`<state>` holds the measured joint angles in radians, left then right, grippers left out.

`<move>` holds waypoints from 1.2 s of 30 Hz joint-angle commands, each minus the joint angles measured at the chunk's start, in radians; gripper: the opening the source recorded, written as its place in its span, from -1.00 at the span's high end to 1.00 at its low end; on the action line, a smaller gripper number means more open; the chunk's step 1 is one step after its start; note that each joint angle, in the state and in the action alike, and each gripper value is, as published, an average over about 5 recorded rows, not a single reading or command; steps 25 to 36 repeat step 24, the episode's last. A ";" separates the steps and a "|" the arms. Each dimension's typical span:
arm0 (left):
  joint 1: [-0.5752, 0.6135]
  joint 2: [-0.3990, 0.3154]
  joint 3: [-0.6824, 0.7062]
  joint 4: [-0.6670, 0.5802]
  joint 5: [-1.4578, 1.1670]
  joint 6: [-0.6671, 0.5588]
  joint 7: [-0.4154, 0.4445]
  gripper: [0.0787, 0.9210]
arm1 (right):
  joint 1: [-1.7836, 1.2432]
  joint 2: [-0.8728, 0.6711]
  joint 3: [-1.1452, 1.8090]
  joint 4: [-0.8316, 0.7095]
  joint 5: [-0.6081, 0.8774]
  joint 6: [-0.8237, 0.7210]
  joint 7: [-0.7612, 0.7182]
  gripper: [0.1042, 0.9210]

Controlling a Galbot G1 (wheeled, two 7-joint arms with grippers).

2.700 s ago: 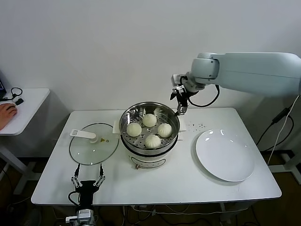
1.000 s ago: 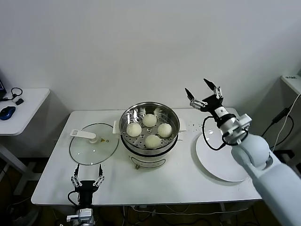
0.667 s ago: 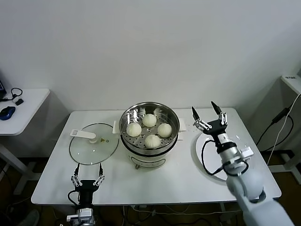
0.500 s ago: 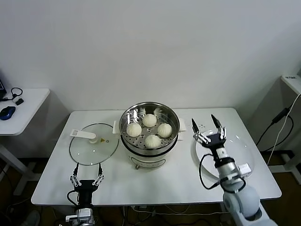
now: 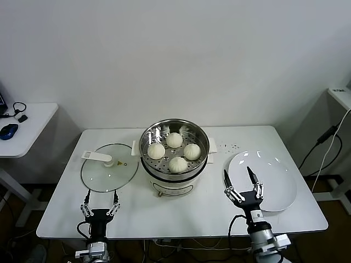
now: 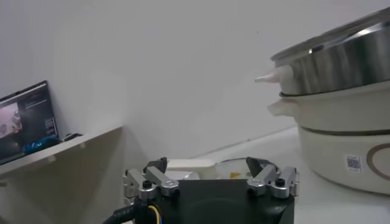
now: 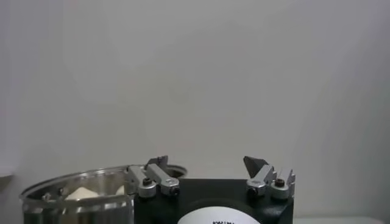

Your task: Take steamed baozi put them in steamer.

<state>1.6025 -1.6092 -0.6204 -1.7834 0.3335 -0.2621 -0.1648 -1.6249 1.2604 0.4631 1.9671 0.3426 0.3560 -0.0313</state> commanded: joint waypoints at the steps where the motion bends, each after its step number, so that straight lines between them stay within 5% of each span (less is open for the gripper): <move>1: 0.003 -0.049 0.000 -0.002 -0.001 -0.003 -0.001 -0.77 | -0.094 0.027 -0.005 -0.004 -0.011 0.068 0.006 -0.76; 36: -0.001 -0.049 0.003 0.005 0.002 -0.004 -0.001 -0.77 | -0.093 0.029 -0.022 -0.012 -0.003 0.084 0.005 -0.76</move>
